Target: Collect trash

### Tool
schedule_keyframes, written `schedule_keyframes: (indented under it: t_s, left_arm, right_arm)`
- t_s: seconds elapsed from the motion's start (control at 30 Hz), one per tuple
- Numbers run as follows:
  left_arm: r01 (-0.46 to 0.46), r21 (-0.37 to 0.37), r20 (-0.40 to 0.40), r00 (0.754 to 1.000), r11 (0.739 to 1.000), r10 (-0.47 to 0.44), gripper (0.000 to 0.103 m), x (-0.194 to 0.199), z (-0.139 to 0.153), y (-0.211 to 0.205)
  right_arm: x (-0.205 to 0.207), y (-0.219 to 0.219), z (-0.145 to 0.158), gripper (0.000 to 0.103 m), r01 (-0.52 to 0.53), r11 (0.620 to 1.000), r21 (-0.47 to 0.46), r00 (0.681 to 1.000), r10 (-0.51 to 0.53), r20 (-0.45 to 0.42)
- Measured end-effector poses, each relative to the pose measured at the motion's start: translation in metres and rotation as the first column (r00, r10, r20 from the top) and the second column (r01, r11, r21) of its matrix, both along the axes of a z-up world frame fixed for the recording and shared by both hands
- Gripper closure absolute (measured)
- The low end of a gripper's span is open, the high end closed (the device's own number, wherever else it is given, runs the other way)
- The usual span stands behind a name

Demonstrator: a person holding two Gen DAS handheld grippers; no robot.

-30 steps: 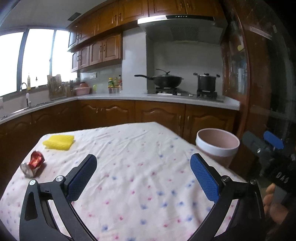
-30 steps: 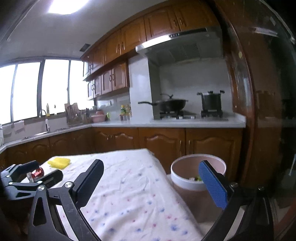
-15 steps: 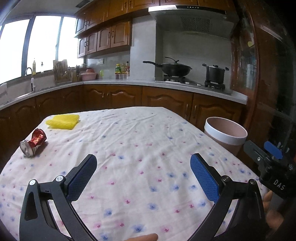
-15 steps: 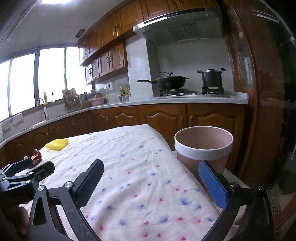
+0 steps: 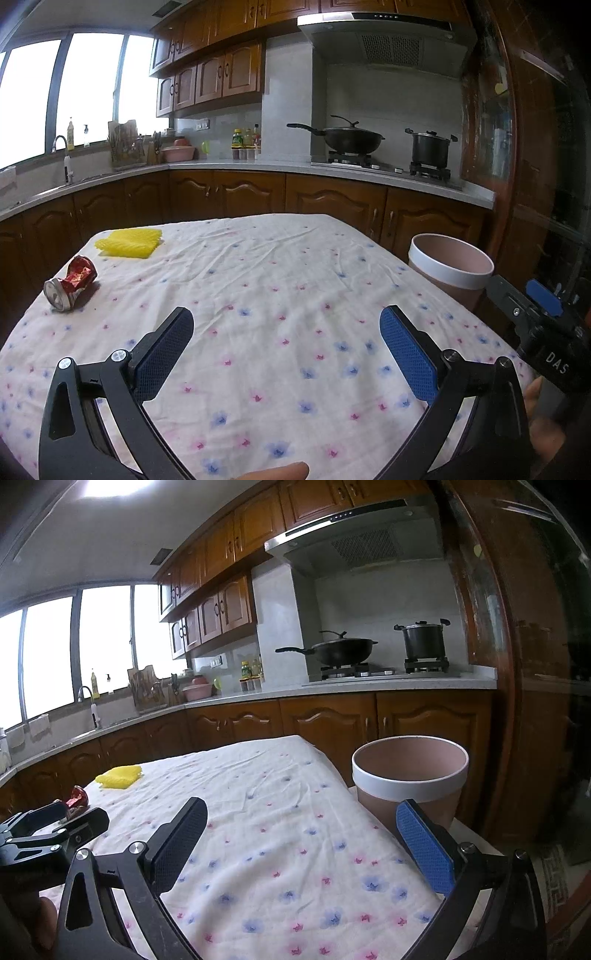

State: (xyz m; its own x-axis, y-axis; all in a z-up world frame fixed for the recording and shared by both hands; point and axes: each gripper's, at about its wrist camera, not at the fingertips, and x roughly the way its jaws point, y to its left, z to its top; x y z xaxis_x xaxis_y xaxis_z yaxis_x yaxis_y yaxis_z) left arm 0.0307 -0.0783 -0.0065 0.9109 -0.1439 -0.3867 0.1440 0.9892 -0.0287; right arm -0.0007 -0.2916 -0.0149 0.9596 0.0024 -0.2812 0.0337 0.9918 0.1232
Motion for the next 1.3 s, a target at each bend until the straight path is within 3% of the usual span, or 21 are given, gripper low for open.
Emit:
schedule_keyframes:
  t_s: [1.3]
  left_arm:
    - [0.007,0.009,0.008,1.000,1.000,-0.007,0.000,-0.0007,0.0005,0.0023]
  right_arm:
    - [-0.0027,0.0005,0.0009,0.000,-0.026,0.999,0.028,1.000,0.026,0.003]
